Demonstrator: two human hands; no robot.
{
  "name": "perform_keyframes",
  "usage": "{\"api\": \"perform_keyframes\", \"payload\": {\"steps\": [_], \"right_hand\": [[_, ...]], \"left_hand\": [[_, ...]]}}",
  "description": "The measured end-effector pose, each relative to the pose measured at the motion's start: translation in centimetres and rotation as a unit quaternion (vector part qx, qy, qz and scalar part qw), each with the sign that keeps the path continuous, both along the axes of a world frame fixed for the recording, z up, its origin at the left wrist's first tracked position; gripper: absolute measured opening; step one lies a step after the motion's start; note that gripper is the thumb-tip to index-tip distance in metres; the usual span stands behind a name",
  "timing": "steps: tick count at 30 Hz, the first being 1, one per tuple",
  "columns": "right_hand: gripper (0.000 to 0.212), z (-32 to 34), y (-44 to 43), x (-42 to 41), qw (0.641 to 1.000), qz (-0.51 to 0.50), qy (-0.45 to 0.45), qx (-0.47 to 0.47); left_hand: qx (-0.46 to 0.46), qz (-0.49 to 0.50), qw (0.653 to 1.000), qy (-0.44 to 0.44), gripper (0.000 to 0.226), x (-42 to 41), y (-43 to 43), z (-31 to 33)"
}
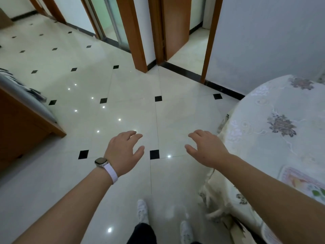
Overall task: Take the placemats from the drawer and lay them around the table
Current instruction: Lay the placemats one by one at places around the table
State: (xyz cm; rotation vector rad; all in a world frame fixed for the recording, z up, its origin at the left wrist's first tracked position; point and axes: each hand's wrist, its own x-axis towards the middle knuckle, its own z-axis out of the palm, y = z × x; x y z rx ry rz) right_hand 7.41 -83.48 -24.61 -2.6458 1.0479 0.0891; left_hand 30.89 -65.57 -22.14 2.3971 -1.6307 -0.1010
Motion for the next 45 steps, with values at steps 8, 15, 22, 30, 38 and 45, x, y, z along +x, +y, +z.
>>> {"api": "perform_keyframes", "payload": {"steps": [8,15,22,30,38,45], "right_hand": [[0.056,0.9,-3.4,8.4,0.995,-0.100,0.010,-0.001],[0.055,2.9,-5.3,13.2,0.980,-0.196,0.020,-0.037],[0.054,4.1,-7.9,10.1,0.952,-0.297,0.036,-0.059],[0.053,1.6,-15.1,5.4,0.926,-0.374,0.024,-0.044],[0.055,-0.9,-24.7,-0.9,0.909,-0.417,0.002,-0.014],[0.055,0.6,-27.4,-8.9,0.865,-0.500,-0.001,-0.026]], "left_hand": [[-0.022,-0.080,0.996,0.016,0.047,11.7,-7.0,-1.1],[-0.056,-0.177,0.982,0.024,0.045,19.5,-15.4,0.1],[-0.076,-0.279,0.957,0.033,0.046,18.1,-24.4,1.4],[-0.067,-0.357,0.931,0.023,0.047,12.8,-36.1,0.2],[-0.022,-0.407,0.913,-0.007,0.044,5.4,-49.4,-1.5],[-0.036,-0.494,0.869,-0.009,0.043,-4.5,-57.1,-0.7]]}}
